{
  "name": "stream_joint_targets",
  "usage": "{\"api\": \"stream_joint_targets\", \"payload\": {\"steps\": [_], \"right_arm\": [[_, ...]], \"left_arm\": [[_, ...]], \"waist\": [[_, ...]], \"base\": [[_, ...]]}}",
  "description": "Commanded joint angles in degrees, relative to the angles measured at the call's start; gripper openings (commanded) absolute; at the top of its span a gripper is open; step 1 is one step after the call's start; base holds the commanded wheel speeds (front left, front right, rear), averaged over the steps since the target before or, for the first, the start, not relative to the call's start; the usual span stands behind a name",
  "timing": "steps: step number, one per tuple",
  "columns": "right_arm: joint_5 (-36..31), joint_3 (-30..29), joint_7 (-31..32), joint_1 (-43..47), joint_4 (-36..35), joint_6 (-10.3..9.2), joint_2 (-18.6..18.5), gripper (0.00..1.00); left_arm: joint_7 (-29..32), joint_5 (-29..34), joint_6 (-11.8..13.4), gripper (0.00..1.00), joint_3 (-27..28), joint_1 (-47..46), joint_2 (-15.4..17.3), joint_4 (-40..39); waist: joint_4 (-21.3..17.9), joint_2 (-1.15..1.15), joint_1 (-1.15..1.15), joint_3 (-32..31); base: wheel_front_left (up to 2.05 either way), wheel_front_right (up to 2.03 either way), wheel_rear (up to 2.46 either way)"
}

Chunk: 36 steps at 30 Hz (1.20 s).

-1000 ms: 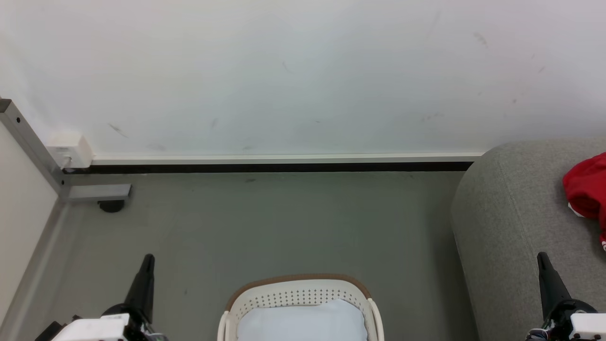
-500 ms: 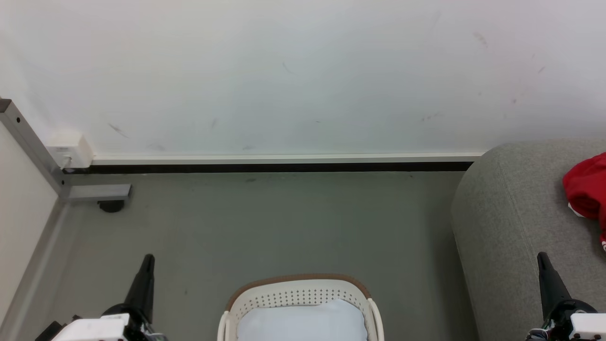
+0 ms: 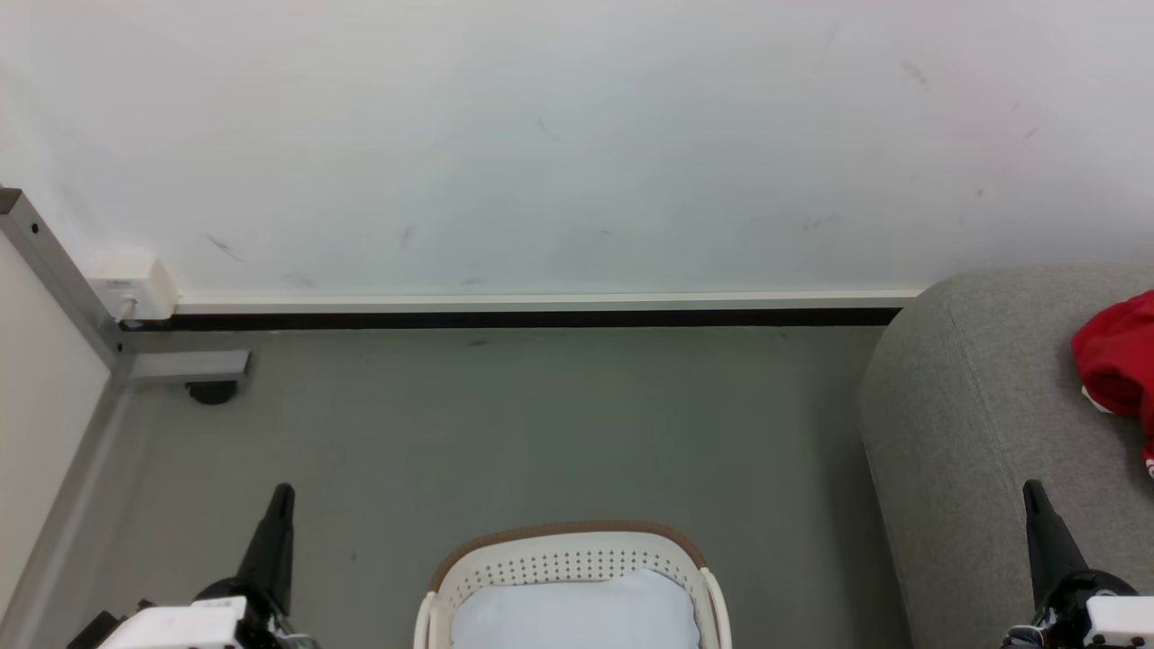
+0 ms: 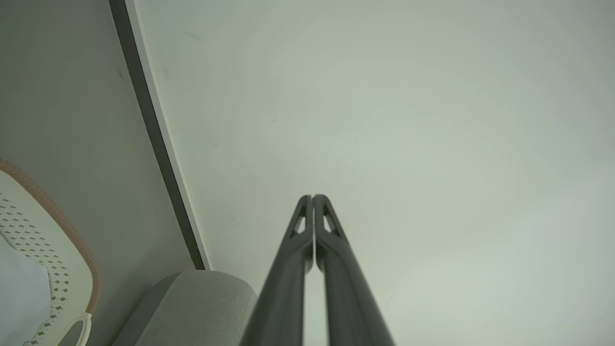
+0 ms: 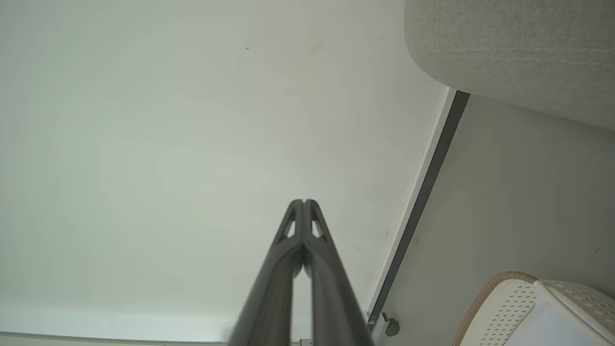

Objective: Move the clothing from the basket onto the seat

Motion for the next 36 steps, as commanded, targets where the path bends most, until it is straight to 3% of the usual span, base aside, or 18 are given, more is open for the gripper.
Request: {"api": "stream_joint_targets", "payload": {"steps": [1, 36], "right_arm": [[0.0, -0.2, 0.2, -0.7, -0.3, -0.1, -0.3, 0.0], [0.0, -0.2, 0.2, -0.7, -0.3, -0.11, -0.3, 0.0]], "left_arm": [[0.2, -0.7, -0.3, 0.0, 0.1, -0.6, 0.4, -0.2], [0.2, -0.7, -0.3, 0.0, 0.1, -0.5, 0.4, -0.2]], "waist": [[0.0, 0.0, 0.0, 0.0], [0.0, 0.0, 0.0, 0.0]], "base": [[0.0, 0.0, 0.0], [0.0, 0.0, 0.0]]}}
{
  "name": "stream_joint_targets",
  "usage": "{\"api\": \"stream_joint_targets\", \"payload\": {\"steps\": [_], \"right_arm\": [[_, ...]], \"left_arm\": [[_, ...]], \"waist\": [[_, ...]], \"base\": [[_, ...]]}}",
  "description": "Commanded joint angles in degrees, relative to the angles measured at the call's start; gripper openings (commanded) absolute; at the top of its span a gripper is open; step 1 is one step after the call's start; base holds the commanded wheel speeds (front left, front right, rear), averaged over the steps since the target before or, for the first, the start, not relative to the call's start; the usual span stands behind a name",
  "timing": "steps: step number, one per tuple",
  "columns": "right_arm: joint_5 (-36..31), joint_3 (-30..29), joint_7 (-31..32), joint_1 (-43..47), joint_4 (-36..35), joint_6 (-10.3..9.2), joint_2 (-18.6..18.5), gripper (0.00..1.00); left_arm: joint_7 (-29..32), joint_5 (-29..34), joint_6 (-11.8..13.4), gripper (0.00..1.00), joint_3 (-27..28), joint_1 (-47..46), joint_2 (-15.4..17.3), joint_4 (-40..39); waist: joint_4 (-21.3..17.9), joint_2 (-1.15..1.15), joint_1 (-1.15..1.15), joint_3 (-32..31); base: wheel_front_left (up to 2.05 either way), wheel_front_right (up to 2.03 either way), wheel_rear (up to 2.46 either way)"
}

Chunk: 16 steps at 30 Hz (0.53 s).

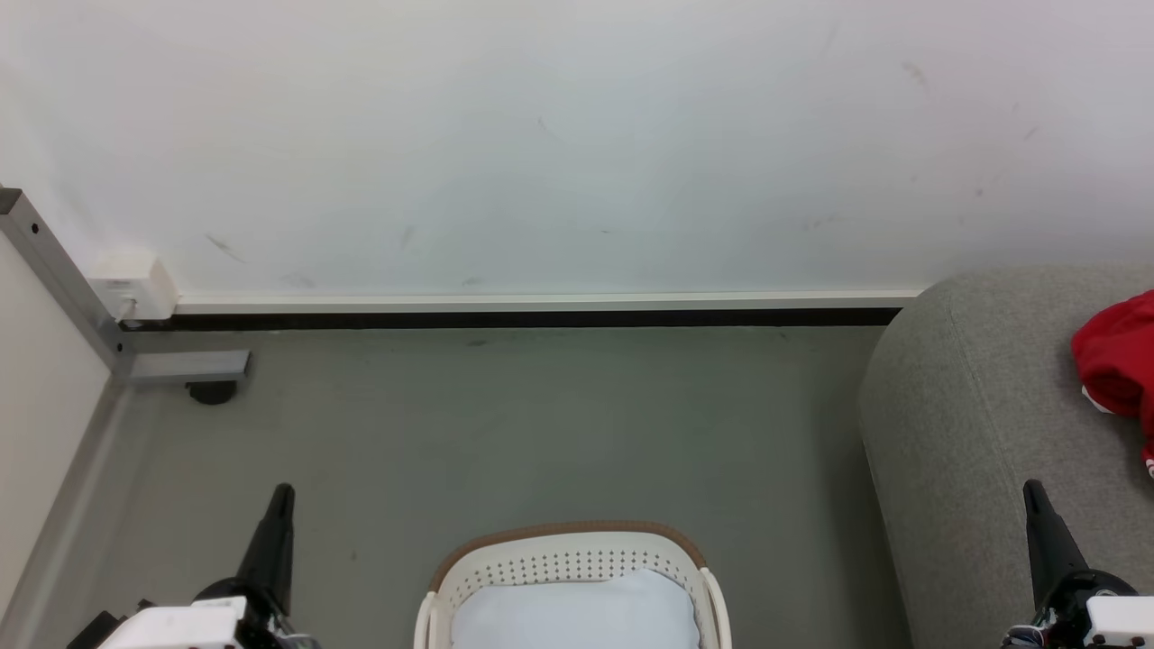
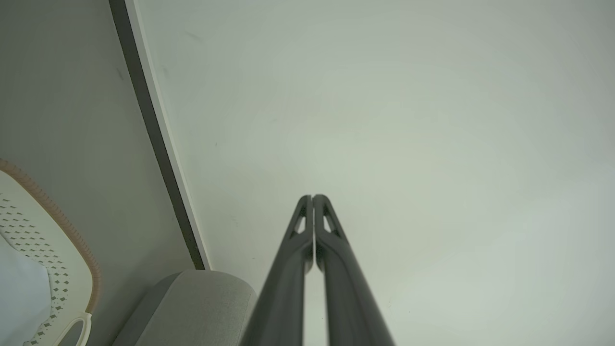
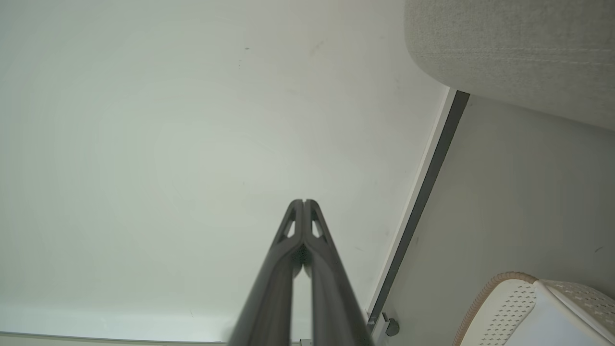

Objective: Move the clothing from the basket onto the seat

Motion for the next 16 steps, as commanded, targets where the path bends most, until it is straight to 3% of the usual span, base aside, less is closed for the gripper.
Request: {"api": "stream_joint_targets", "payload": {"steps": [1, 16], "right_arm": [[0.0, -0.2, 0.2, -0.7, -0.3, -0.1, -0.3, 0.0], [0.0, -0.2, 0.2, -0.7, -0.3, -0.1, -0.3, 0.0]], "left_arm": [[0.2, -0.7, -0.3, 0.0, 0.1, -0.5, 0.4, -0.2], [0.2, -0.7, -0.3, 0.0, 0.1, -0.5, 0.4, -0.2]], "waist": [[0.0, 0.0, 0.0, 0.0], [0.0, 0.0, 0.0, 0.0]], "base": [[0.0, 0.0, 0.0], [0.0, 0.0, 0.0]]}}
